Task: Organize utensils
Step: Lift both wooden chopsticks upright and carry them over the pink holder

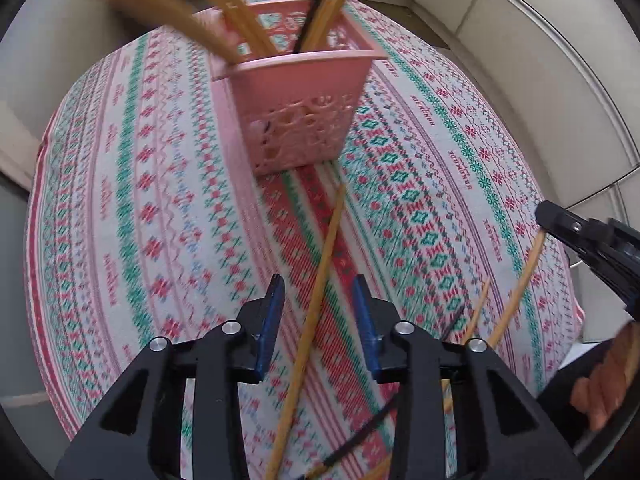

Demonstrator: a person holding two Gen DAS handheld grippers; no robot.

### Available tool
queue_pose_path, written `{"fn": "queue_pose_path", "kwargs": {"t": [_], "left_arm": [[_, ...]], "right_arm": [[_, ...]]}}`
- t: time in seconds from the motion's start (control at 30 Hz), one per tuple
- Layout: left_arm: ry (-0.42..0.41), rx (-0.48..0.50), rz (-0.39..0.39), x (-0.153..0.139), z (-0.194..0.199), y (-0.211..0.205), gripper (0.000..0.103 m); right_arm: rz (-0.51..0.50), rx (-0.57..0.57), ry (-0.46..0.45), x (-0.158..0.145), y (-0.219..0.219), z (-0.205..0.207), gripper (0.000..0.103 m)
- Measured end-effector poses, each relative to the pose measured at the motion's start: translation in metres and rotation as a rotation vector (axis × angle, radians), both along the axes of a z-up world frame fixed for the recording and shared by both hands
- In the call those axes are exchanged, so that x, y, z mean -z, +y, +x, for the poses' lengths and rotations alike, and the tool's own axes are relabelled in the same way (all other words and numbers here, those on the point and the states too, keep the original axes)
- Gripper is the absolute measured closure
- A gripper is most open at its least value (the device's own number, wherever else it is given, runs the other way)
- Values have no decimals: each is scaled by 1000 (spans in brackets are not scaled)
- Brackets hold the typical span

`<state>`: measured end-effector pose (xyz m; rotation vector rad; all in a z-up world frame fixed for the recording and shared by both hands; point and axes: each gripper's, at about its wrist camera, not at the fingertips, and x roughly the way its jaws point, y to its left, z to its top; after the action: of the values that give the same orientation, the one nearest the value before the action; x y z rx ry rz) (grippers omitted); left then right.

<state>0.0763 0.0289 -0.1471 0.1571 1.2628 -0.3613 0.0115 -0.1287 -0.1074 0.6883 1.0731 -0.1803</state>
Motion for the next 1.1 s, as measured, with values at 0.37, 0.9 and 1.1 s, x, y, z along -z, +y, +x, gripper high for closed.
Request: {"fn": "queue_pose_path", "kwargs": {"t": [0.37,0.9,1.1], "left_arm": [[-60,69,99,27,16,-32,97],[-423,-10,-163,-116,-87,34,99],[-508,-16,-188,-148,-123,42,99]], "right_arm": [[62,-13,-34,1,-11,-1,94],[32,-202,-275,-96,23,-46,94],[13,-270,-322,-123,38,-64,94]]}}
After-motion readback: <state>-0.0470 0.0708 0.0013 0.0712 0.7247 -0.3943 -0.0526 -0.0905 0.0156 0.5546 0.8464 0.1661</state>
